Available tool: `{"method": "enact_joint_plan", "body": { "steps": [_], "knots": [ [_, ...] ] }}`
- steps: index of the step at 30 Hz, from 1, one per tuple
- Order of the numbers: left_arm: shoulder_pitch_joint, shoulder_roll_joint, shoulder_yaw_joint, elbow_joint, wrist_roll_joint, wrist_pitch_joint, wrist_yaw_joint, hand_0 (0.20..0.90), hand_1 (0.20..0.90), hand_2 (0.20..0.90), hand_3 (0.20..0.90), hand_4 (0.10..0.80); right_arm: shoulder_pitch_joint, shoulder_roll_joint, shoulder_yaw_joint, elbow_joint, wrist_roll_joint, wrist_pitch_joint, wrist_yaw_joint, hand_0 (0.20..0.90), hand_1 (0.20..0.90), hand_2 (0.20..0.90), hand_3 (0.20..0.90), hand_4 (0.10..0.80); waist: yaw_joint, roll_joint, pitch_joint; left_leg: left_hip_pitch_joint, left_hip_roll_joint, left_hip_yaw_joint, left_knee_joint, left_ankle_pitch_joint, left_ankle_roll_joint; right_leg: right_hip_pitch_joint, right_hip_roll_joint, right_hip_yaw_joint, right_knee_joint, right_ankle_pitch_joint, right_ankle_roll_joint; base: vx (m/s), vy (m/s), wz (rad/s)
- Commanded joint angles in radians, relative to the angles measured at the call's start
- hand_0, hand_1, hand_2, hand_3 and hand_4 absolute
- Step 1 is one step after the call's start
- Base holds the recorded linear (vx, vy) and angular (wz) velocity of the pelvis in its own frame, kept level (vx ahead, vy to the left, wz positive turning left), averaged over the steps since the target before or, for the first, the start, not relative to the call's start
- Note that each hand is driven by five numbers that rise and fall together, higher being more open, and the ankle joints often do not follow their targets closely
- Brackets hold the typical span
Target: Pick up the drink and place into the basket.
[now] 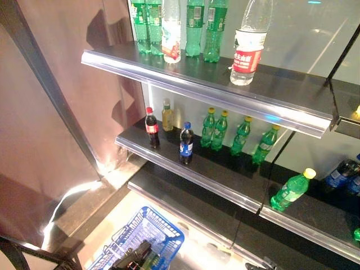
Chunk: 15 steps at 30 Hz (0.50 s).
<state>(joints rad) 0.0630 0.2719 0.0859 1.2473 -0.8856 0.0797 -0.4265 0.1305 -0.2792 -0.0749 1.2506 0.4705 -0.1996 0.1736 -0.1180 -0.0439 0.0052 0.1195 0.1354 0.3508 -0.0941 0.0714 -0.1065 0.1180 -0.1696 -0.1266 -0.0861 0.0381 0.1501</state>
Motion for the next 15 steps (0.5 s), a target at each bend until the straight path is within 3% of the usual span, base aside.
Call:
{"method": "enact_joint_plan", "body": {
  "steps": [1,3,5,9,10,13,15],
  "knots": [
    [-0.078,0.010,0.039,-0.008,0.000,-0.039,-0.175,0.300,0.300,0.300,0.200,0.100,-0.112,-0.060,-0.024,0.033,-0.026,-0.013,0.035,0.900,0.900,0.900,0.900,0.800,0.042,0.025,0.046,0.050,-0.101,-0.105,0.019,-0.104,0.060,-0.005,0.065,-0.033,0.001,0.017,-0.027,0.023,0.123,-0.05],
    [-0.065,-0.001,0.046,-0.004,-0.004,-0.050,-0.182,0.300,0.300,0.300,0.200,0.100,-0.122,-0.068,-0.012,0.023,-0.045,-0.003,0.032,0.900,0.900,0.900,0.900,0.800,0.060,0.020,0.052,0.027,-0.131,-0.160,0.060,-0.131,0.076,-0.013,0.064,0.002,0.008,0.016,-0.031,0.021,0.171,-0.49],
    [-0.064,-0.006,0.041,-0.007,0.002,-0.047,-0.187,0.300,0.300,0.300,0.200,0.100,-0.132,-0.079,-0.007,0.013,-0.033,0.002,0.026,0.900,0.900,0.900,0.900,0.800,0.069,0.012,0.065,0.005,-0.155,-0.176,0.112,-0.160,0.089,-0.016,0.054,0.023,0.012,0.020,-0.029,-0.005,0.249,-1.21],
    [-0.081,-0.005,0.026,-0.007,0.028,-0.048,-0.187,0.300,0.300,0.300,0.200,0.100,-0.127,-0.072,-0.028,0.009,-0.010,-0.025,0.035,0.900,0.900,0.900,0.900,0.800,0.063,-0.003,0.082,-0.007,-0.192,-0.160,0.138,-0.189,0.106,-0.072,0.003,0.034,0.002,0.088,0.022,-0.052,0.220,-0.69],
    [-0.084,-0.002,0.021,-0.012,0.034,-0.051,-0.180,0.300,0.300,0.300,0.200,0.100,-0.123,-0.069,-0.033,0.009,-0.007,-0.032,0.037,0.900,0.900,0.900,0.900,0.800,0.060,-0.005,0.091,-0.004,-0.193,-0.151,0.136,-0.192,0.104,-0.106,-0.017,0.017,0.006,0.120,0.036,-0.095,0.107,-0.35],
    [-0.070,0.018,0.041,-0.032,0.057,-0.038,-0.165,0.300,0.300,0.300,0.200,0.100,-0.118,-0.056,-0.043,-0.001,-0.024,-0.027,0.056,0.900,0.900,0.900,0.900,0.800,0.076,-0.005,0.110,0.020,-0.174,-0.087,0.103,-0.179,0.079,-0.149,-0.069,-0.133,0.033,0.190,0.064,-0.096,0.042,-0.50],
    [-0.065,0.032,0.045,-0.033,0.070,-0.037,-0.166,0.300,0.300,0.300,0.200,0.100,-0.116,-0.044,-0.038,-0.006,-0.013,-0.029,0.056,0.900,0.900,0.900,0.900,0.800,0.075,0.000,0.112,0.028,-0.158,-0.062,0.069,-0.153,0.076,-0.159,-0.078,-0.153,0.079,0.195,0.065,-0.144,0.000,-0.79]
  ]
}}
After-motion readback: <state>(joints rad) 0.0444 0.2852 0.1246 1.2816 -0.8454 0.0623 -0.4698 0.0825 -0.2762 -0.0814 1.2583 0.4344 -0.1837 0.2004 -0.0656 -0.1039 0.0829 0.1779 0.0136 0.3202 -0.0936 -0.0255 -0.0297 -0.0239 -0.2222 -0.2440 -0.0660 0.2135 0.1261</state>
